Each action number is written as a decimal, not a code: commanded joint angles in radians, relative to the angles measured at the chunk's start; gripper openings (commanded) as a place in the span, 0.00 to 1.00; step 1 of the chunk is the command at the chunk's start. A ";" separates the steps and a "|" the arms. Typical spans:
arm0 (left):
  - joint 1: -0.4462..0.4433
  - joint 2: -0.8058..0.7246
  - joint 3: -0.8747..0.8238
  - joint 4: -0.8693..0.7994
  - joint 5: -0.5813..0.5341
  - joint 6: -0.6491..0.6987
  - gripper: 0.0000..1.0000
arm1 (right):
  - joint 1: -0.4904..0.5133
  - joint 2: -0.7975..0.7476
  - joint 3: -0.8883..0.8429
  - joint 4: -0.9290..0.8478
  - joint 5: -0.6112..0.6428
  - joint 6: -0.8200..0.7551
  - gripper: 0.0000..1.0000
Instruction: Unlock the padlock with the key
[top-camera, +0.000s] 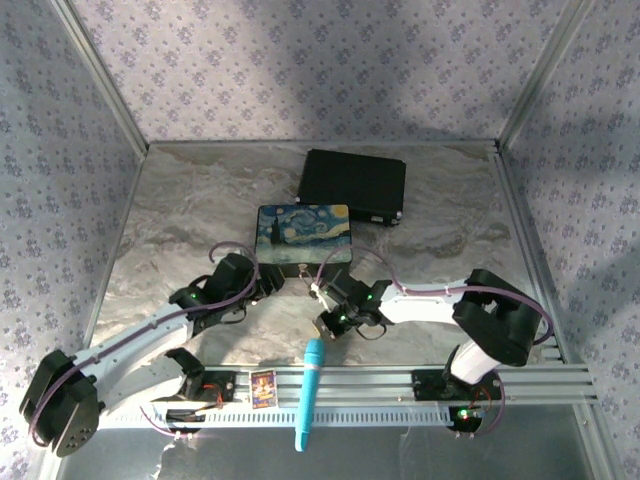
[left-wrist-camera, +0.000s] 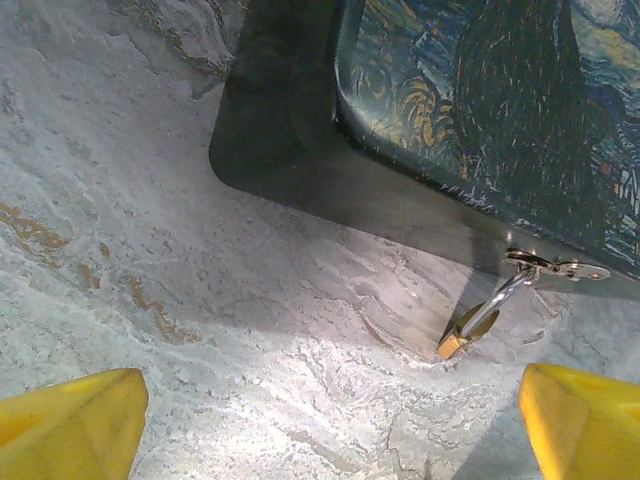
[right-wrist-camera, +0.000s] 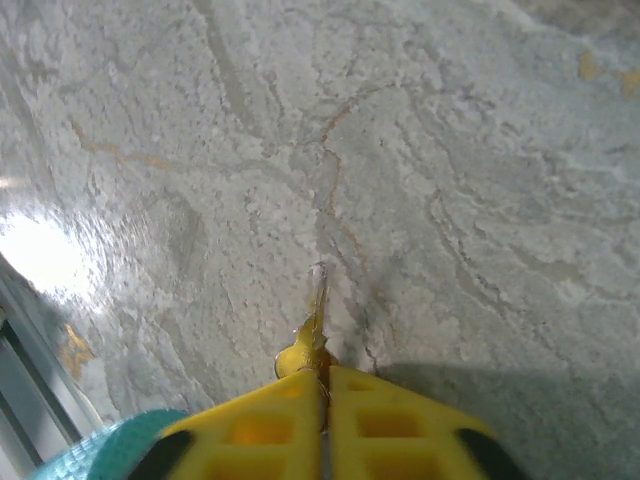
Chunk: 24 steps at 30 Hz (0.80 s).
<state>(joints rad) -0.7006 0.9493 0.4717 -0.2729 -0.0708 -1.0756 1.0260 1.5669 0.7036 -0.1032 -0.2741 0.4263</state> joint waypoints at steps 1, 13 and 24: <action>-0.005 -0.010 -0.001 -0.009 -0.022 -0.017 0.95 | -0.007 0.013 -0.026 0.039 -0.030 0.025 0.02; -0.051 0.063 -0.074 0.333 0.043 -0.129 0.88 | -0.120 -0.012 -0.005 0.008 -0.058 -0.028 0.00; -0.105 0.131 -0.113 0.505 0.034 -0.284 0.80 | -0.157 -0.041 0.033 0.014 -0.123 -0.003 0.00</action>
<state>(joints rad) -0.7929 1.0752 0.3889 0.1329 -0.0307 -1.2778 0.8837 1.5555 0.7097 -0.0784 -0.3576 0.4114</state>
